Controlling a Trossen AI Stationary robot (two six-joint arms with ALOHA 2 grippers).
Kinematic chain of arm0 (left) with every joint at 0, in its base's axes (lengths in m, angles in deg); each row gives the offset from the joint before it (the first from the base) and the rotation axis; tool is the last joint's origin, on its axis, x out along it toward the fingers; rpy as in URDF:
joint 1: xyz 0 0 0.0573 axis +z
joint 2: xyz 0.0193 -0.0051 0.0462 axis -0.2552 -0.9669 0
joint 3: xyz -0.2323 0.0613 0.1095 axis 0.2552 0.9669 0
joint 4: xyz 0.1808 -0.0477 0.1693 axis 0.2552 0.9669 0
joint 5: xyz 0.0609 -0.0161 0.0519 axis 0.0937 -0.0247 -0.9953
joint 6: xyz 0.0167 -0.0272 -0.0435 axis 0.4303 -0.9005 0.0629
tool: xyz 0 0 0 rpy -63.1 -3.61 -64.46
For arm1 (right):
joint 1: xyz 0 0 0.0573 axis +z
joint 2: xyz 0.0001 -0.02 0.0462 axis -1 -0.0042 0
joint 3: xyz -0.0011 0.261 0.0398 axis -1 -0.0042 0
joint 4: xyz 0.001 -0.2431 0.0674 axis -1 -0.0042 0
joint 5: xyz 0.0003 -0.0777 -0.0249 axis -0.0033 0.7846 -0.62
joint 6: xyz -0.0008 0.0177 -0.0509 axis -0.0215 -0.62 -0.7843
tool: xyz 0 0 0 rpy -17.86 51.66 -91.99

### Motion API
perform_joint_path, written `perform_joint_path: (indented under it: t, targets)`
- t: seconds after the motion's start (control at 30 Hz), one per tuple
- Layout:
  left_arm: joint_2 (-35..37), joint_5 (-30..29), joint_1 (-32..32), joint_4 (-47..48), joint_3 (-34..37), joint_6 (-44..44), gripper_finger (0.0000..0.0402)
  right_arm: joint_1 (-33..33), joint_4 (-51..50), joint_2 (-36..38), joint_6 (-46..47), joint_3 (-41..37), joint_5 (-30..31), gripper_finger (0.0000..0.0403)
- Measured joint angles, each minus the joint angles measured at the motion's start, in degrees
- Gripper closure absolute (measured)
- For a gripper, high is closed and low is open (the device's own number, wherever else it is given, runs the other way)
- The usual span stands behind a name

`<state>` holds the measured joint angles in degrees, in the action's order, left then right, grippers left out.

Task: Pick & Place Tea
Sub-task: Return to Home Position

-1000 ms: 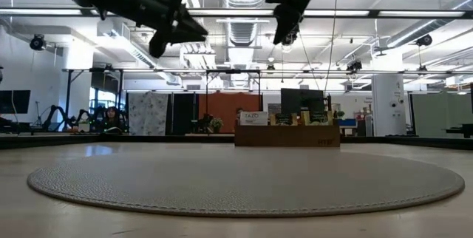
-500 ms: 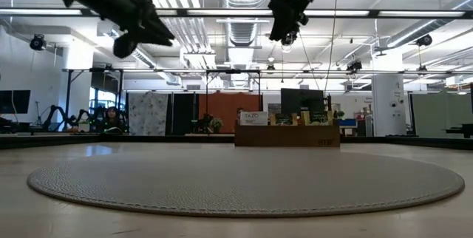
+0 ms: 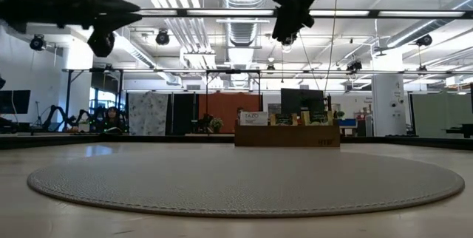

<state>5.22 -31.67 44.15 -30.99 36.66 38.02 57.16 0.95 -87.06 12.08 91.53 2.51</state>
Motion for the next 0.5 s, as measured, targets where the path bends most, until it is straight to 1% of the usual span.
perform_joint_path:
  t: [0.17,0.33,0.43,0.5]
  targets:
    - [8.2,2.3,-0.1,-4.0,7.8,-2.3,0.0328,3.0,6.9,6.3,5.4,-9.5,0.1,0.0267]
    - [14.8,4.6,-0.1,-3.7,11.7,-2.4,0.0328,5.4,13.0,14.0,12.3,-19.8,0.2,0.0280]
    - [17.6,6.2,-0.1,-4.3,14.1,-2.4,0.0328,6.8,16.5,18.7,16.9,-25.9,0.7,0.0287]
    - [19.0,6.2,-0.1,-3.1,15.6,-2.9,0.0328,7.8,19.3,22.2,19.5,-29.7,1.1,0.0291]
